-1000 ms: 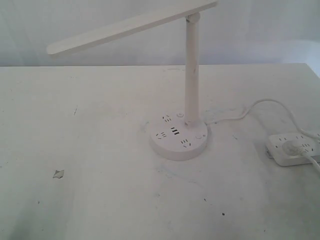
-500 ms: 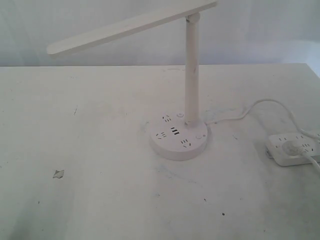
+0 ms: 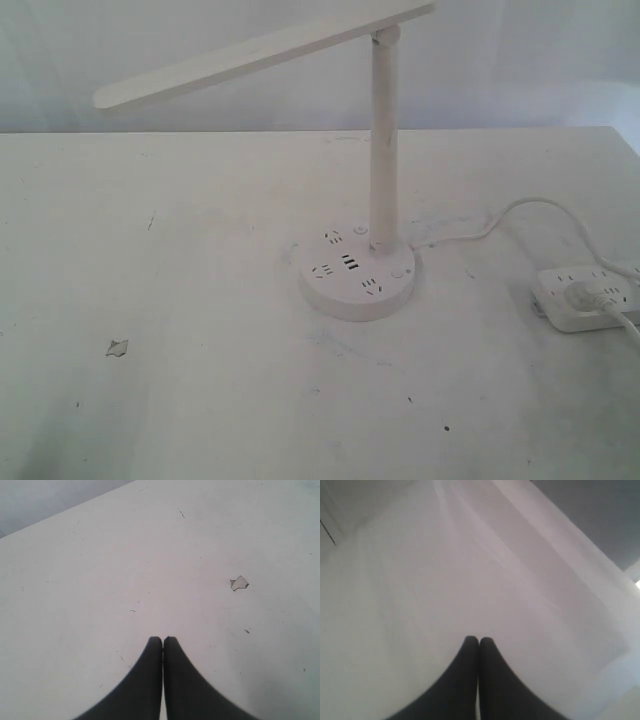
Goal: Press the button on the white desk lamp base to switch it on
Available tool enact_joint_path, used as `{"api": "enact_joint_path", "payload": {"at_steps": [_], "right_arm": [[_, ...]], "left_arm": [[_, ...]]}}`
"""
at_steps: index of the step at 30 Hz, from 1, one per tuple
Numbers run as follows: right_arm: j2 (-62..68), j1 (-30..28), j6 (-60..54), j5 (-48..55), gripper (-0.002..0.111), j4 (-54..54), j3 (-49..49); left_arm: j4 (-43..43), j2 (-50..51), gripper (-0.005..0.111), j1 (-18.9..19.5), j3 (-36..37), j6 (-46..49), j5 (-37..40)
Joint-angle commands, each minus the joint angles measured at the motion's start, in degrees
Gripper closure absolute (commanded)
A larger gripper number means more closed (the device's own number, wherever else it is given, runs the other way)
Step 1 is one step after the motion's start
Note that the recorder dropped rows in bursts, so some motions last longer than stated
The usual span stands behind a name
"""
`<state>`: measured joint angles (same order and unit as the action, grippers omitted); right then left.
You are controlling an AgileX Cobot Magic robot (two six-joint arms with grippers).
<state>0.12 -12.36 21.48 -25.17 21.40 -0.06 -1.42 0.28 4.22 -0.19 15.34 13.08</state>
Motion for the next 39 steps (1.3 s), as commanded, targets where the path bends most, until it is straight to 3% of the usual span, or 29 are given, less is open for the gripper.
{"api": "enact_joint_path", "payload": {"at_steps": [1, 6, 11, 14, 17, 21, 25, 30, 34, 39], "right_arm": [[-0.1, -0.2, 9.7, -5.8, 0.108, 4.0, 0.1], [-0.1, -0.2, 11.3, -12.1, 0.108, 6.5, 0.1], [-0.1, -0.2, 12.0, -26.3, 0.108, 5.5, -0.7], [0.8, -0.2, 10.4, -25.1, 0.108, -8.1, -6.7], [6.8, -0.2, 10.5, -23.7, 0.108, -32.2, -14.6], [18.8, -0.2, 21.0, -25.7, 0.108, -62.8, -26.1], [32.0, -0.2, 32.1, -27.9, 0.108, -84.1, -36.5], [45.2, 0.1, 46.9, -28.0, 0.108, -105.3, -45.0], [51.9, 5.1, 58.9, -25.5, 0.108, -121.3, -47.5], [57.3, 15.9, 57.8, -13.6, 0.108, -121.3, -44.5]], "left_arm": [[-0.2, -0.3, 0.107, -0.2, 0.2, -0.1, 0.2], [-0.2, -0.3, 0.107, -0.2, 0.2, -0.1, 0.2], [-0.2, -0.3, 0.107, -0.2, 0.2, -0.1, 0.2], [-0.2, -0.3, 0.107, -0.2, 0.2, -0.1, 0.2], [-0.2, -0.3, 0.107, -0.2, 0.2, -0.1, 0.2], [-0.2, -0.3, 0.107, -0.2, 0.2, -0.1, 0.2], [-0.2, -0.3, 0.107, -0.2, 0.2, -0.1, 0.2], [-0.2, -0.3, 0.107, -0.2, 0.2, -0.1, 0.2], [-0.2, -0.3, 0.107, -0.2, 0.2, -0.1, 0.2], [-0.2, -0.3, 0.107, -0.2, 0.2, -0.1, 0.2]]}}
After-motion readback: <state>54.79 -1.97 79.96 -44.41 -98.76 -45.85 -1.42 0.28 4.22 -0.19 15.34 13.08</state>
